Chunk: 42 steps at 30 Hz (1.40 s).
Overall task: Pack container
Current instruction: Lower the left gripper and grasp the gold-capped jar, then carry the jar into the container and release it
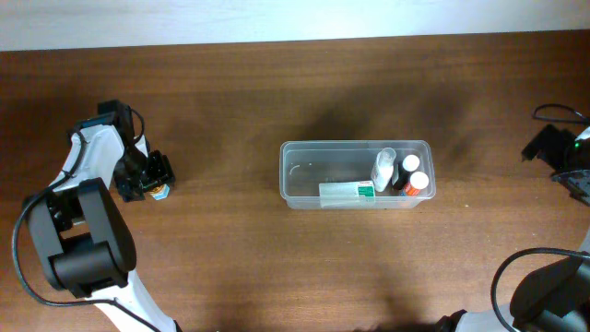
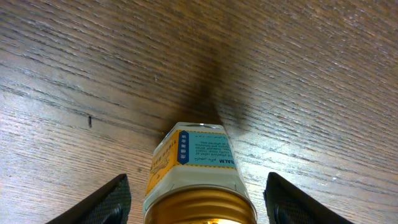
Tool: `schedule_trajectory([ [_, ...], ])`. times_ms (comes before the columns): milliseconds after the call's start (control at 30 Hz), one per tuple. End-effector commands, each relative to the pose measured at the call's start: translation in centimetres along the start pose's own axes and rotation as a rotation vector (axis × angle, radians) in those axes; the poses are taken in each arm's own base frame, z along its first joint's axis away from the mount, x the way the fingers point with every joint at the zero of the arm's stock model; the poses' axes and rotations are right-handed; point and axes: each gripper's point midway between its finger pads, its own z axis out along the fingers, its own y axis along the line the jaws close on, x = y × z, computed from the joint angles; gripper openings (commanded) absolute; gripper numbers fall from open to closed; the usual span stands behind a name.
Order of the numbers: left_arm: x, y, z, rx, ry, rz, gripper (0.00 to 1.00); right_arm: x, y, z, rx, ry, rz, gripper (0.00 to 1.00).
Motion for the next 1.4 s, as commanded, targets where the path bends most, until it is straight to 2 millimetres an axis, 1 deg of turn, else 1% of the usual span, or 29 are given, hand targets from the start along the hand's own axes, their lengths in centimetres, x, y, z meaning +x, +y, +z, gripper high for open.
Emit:
schedule_trajectory([
  [0,0.3,-0.1,0.2,0.005,0.014,0.014,0.69,0.0,-0.3,0.4,0.006,0.011,0.018,0.98],
  [133,0.4,-0.1,0.2,0.004,0.019,0.014,0.53,0.0,-0.3,0.4,0.006,0.011,0.018,0.98],
  [167,0.4,-0.1,0.2,0.004,0.020,0.014,0.45,0.0,-0.3,0.4,0.006,0.011,0.018,0.98],
  [267,0.7,-0.1,0.2,0.003,0.028,0.013,0.40,0.0,-0.3,0.4,0.006,0.011,0.018,0.98],
  [300,0.8,0.0,0.2,0.002,0.036,0.013,0.37,0.0,-0.3,0.4,0.006,0.011,0.018,0.98],
  [333,0.9,0.0,0.2,0.001,0.039,0.012,0.35,0.0,-0.3,0.4,0.006,0.011,0.018,0.98],
  [533,1.0,0.0,0.2,0.003,0.041,0.013,0.35,0.0,-0.3,0.4,0.006,0.011,0.018,0.98],
  [633,1.1,-0.1,0.2,0.008,0.047,0.013,0.31,0.0,-0.3,0.4,0.006,0.011,0.018,0.98],
  [733,1.2,-0.1,0.1,0.008,0.051,0.013,0.31,0.0,-0.3,0.4,0.006,0.011,0.018,0.98],
  [800,1.2,-0.3,0.0,0.011,0.053,0.023,0.31,0.0,-0.3,0.4,0.006,0.010,0.018,0.98],
  [900,1.1,-1.3,-0.7,0.028,0.052,0.062,0.31,0.0,-0.3,0.4,0.006,0.011,0.018,0.98],
  [1000,0.8,-2.6,-2.1,0.030,0.039,0.095,0.30,0.0,-0.3,0.4,0.006,0.011,0.018,0.98],
  [1100,0.4,-4.9,-4.4,0.037,0.010,0.152,0.29,0.0,-0.3,0.4,0.006,0.011,0.018,0.98],
  [1133,0.2,-5.9,-5.4,0.041,-0.006,0.176,0.29,0.0,-0.3,0.4,0.006,0.011,0.018,0.98],
  [1167,0.0,-7.7,-7.1,0.049,-0.037,0.217,0.29,0.0,-0.3,0.4,0.006,0.011,0.018,0.98],
  [1233,-0.1,-10.1,-9.7,0.061,-0.084,0.274,0.29,0.0,-0.3,0.4,0.006,0.011,0.018,0.98],
  [1300,0.2,-12.4,-12.0,0.074,-0.126,0.328,0.29,0.0,-0.3,0.4,0.006,0.011,0.018,0.98],
  [1367,1.0,-15.2,-14.3,0.094,-0.166,0.395,0.29,0.0,-0.3,0.4,0.006,0.011,0.018,0.98],
])
